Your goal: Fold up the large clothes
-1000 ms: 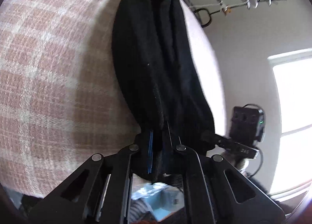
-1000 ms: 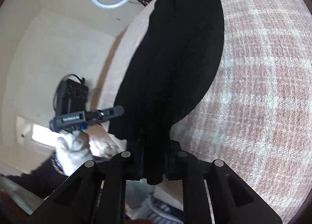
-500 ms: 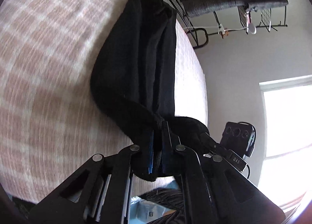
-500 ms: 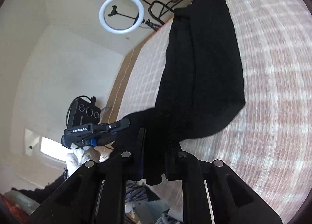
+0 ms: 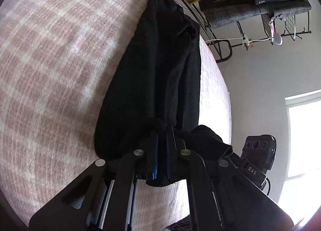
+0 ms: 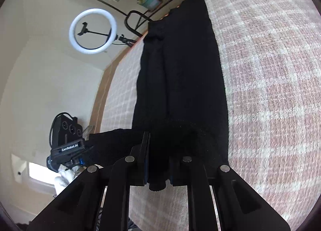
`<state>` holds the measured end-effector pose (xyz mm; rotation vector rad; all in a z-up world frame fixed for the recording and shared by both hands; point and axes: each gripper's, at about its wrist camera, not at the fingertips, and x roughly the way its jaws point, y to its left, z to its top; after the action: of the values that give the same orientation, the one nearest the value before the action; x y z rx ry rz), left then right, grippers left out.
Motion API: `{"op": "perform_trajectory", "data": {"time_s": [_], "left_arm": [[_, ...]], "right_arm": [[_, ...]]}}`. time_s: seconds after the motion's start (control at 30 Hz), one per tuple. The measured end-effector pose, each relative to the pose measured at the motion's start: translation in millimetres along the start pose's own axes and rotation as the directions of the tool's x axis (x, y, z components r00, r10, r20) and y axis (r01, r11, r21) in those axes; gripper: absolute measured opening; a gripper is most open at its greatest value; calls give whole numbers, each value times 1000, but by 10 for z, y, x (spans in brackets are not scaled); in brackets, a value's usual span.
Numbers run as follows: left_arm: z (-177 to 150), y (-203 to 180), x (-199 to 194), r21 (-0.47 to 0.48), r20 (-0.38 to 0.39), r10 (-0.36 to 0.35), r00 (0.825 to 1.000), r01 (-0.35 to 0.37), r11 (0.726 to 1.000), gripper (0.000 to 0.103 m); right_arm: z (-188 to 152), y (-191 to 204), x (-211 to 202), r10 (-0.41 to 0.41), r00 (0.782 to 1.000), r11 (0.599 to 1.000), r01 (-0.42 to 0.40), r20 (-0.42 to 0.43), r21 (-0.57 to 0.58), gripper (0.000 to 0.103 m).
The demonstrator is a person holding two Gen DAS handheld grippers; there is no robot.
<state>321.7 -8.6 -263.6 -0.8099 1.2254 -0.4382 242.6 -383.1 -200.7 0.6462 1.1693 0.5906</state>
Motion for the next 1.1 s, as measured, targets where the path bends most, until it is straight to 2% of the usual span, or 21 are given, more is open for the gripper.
{"op": "perform_trajectory", "data": {"time_s": [0.1, 0.2, 0.3, 0.37, 0.4, 0.43, 0.47, 0.5, 0.63, 0.73, 0.87, 0.93, 0.97, 1.03, 1.1], "left_arm": [[125, -76, 35, 23, 19, 24, 1000, -24, 999, 4], [210, -34, 93, -6, 21, 26, 999, -26, 1000, 4], [242, 17, 132, -23, 20, 38, 999, -38, 999, 4], [270, 4, 143, -26, 9, 42, 999, -41, 999, 8], [277, 12, 123, -17, 9, 44, 999, -43, 999, 16], [297, -8, 88, -6, 24, 42, 999, -42, 999, 30], [310, -32, 40, -1, 52, 46, 998, -46, 999, 39], [324, -43, -17, -1, 81, 46, 996, -46, 999, 50], [424, -31, -257, -3, 159, 35, 987, -34, 999, 52], [449, -19, -315, 27, 184, 52, 982, -58, 998, 52], [396, 66, -224, 89, 137, 60, 989, -73, 993, 52], [332, 68, -113, 136, 98, 65, 993, -78, 988, 51], [305, 76, -76, 153, 85, 71, 994, -84, 985, 51], [266, 67, 24, 177, 54, 75, 996, -83, 981, 43], [244, 71, 84, 184, 41, 89, 995, -95, 978, 39]], "right_arm": [[108, -7, 66, -31, 999, 999, 31, 13, -10, 13], [182, -46, 129, -39, 999, 999, 39, 13, 10, 13], [236, -62, 177, -29, 1000, 1000, 29, 0, 8, 16], [274, -25, 192, -35, 999, 999, 35, -15, -9, 19], [298, -10, 201, -32, 999, 999, 31, -29, -14, 29], [330, 7, 193, -27, 999, 1000, 26, -37, -14, 37], [357, 21, 186, -23, 999, 1000, 22, -34, -13, 56], [378, 33, 151, -13, 1000, 1000, 13, -17, -15, 65], [451, 31, -25, 29, 999, 999, -29, 31, -13, 66], [431, 53, -184, -13, 998, 998, 16, 61, -61, 65], [292, 59, -201, -103, 994, 984, 107, 35, -144, 61], [212, 41, -122, -122, 992, 977, 120, 0, -173, 52], [182, 29, -83, -134, 991, 974, 130, -12, -184, 51], [162, 41, 49, -180, 983, 963, 170, -29, -207, 51], [145, 35, 116, -202, 978, 956, 187, -46, -228, 43]]}}
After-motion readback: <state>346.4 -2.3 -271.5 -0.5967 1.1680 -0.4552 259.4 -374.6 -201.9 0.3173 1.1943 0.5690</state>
